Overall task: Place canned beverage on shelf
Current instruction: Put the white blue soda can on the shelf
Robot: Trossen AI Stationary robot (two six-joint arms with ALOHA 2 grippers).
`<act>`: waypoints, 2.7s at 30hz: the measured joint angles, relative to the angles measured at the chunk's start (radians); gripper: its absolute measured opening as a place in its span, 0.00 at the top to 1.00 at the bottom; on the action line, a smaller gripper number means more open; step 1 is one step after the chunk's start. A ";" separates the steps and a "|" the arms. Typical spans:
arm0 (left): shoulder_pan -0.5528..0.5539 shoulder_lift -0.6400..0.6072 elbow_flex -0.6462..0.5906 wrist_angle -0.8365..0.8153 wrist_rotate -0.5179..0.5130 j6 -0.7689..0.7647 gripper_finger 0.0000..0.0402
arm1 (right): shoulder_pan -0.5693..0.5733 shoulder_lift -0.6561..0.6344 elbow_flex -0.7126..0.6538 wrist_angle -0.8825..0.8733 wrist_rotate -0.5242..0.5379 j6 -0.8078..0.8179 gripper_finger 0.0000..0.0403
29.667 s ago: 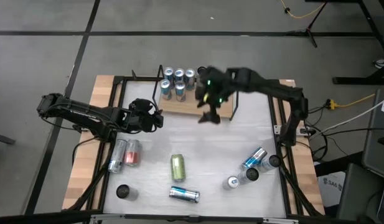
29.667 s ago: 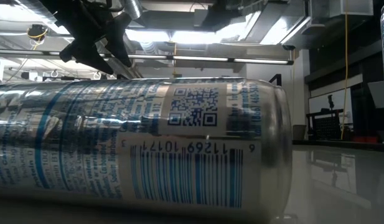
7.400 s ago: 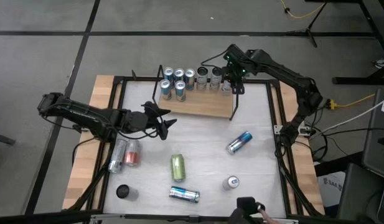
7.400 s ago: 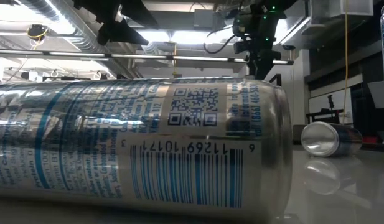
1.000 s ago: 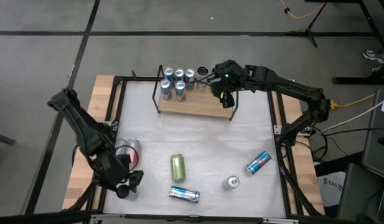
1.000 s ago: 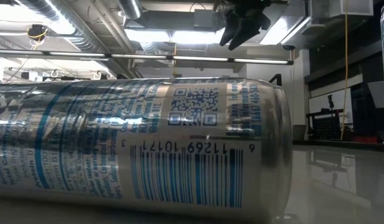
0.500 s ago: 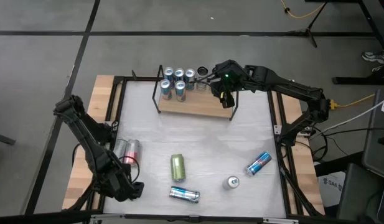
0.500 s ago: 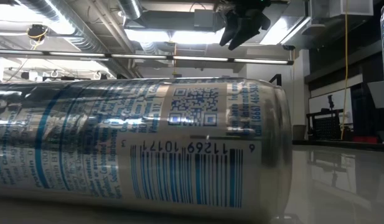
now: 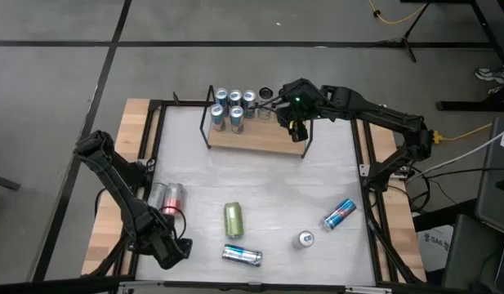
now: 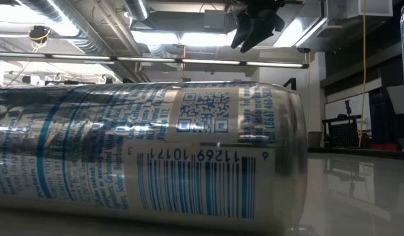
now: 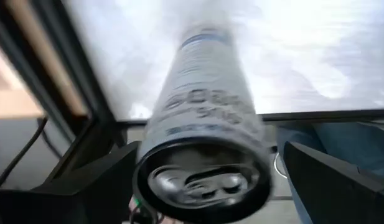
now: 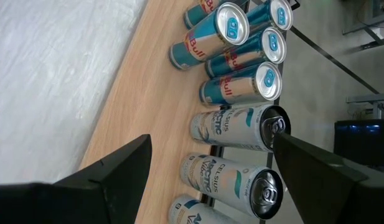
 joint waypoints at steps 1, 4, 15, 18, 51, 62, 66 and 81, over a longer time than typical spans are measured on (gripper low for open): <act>0.000 0.000 0.000 0.005 -0.019 0.022 0.05 | 0.000 0.000 0.000 0.000 0.000 0.000 0.20; 0.000 0.000 0.000 0.008 -0.068 0.066 0.05 | 0.000 0.000 0.000 0.000 0.000 0.000 0.20; 0.000 0.000 0.000 0.009 -0.059 0.095 0.05 | 0.000 0.000 0.000 -0.001 0.000 0.000 0.20; 0.000 0.000 0.000 0.005 -0.059 0.082 0.06 | 0.000 0.000 0.000 0.000 0.000 0.000 0.20; 0.392 -0.120 -0.001 -0.357 -0.241 0.826 0.42 | 0.000 0.000 0.000 0.003 0.000 0.000 0.20; 0.856 -0.140 -0.001 -0.306 -0.273 1.735 0.42 | 0.000 0.000 0.000 0.015 -0.065 0.000 0.20; 0.985 -0.140 -0.001 -0.215 -0.280 1.996 0.42 | 0.000 0.000 0.000 0.034 -0.087 0.000 0.20; 1.038 -0.140 -0.001 -0.242 -0.328 2.679 0.37 | 0.000 0.000 0.000 0.079 -0.148 0.052 0.20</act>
